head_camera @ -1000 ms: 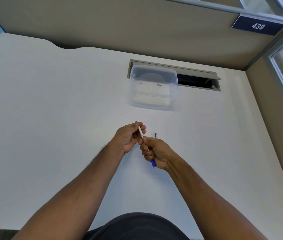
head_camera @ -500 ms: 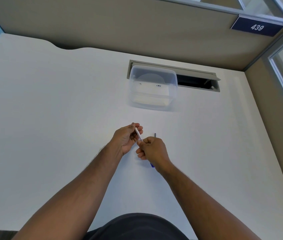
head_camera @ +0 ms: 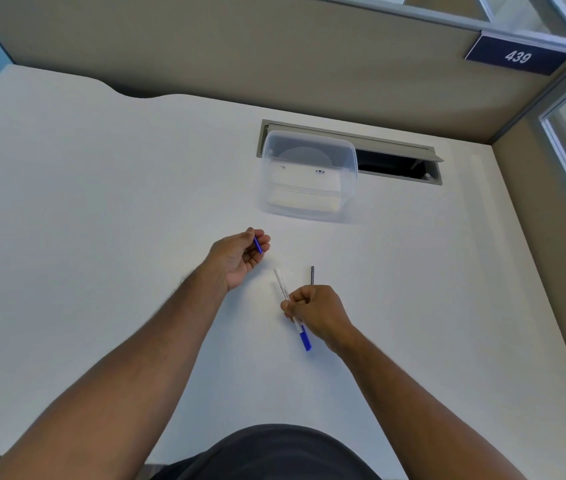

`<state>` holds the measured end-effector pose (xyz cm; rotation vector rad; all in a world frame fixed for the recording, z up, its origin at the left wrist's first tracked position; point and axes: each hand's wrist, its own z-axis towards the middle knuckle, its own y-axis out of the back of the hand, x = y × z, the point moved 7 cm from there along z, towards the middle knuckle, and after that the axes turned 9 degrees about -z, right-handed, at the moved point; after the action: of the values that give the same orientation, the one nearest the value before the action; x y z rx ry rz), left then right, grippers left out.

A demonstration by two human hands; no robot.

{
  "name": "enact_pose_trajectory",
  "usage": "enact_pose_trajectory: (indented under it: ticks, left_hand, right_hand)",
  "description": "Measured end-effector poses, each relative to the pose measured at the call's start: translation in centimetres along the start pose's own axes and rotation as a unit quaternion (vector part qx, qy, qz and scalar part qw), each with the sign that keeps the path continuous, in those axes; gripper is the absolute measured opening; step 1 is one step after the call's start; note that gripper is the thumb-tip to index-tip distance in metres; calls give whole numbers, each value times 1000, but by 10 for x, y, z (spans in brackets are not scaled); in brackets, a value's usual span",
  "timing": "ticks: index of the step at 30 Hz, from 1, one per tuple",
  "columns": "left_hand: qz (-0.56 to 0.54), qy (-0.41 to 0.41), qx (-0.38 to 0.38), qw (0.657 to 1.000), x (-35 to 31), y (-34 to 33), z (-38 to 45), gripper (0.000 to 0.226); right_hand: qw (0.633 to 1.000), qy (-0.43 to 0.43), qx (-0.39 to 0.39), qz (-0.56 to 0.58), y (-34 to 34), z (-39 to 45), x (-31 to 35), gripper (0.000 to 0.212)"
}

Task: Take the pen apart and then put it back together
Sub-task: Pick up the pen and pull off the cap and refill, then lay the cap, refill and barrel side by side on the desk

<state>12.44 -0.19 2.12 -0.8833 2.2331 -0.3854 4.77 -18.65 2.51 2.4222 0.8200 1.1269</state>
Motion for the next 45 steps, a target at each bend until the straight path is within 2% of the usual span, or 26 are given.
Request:
enact_pose_trajectory:
  ticks: [6,11,14,17,20,24,27,30,35,37,39,42,45]
  left_hand:
    - [66,-10,-10,998,9,3,3,21]
    - [201,-89,-47,974,7,9,6,13]
    - [307,-163,-55,936,5,8,3,16]
    - [428,-237,-56,870,3,3,-3,18]
    - [495,-274,-63,822,5,0,-8,18]
    - [529,-303,-57,790,7,-3,-12,18]
    - [537,-314,-54,781,8,-4,-14,18]
    - [544,-323,-47,773,9,-4,-15,17]
    - [556,-338,-46,758,10,-5,-16,19]
    - [561,-347,-45,750,10,-3,-15,28]
    - [570,-363,-49,735,10,0,-16,32]
    - [577,-409,-62,704,6,4,-20,23]
    - [633,-429,-31,644,11,3,-16,34]
  right_hand:
    - [1000,4,-2,14,7,1,0,12]
    - [999,12,-1,37,1,0,-1,10]
    - [998,31,-9,47,2,1,3,6]
    - [996,54,-21,73,6,-3,10,21]
    - [993,75,-27,88,9,-7,14,21]
    - [989,97,-23,108,11,-6,13,20]
    - [984,110,-9,139,12,-6,11,33]
    - [984,135,-28,109,16,-6,12,42]
    - [978,165,-105,69,26,-8,22,20]
    - [974,167,-144,44,31,-9,27,18]
    - [968,177,-176,3,36,-10,33,18]
    - [952,206,-224,-32,42,-13,45,16]
    - [936,228,-262,-50,41,-15,49,18]
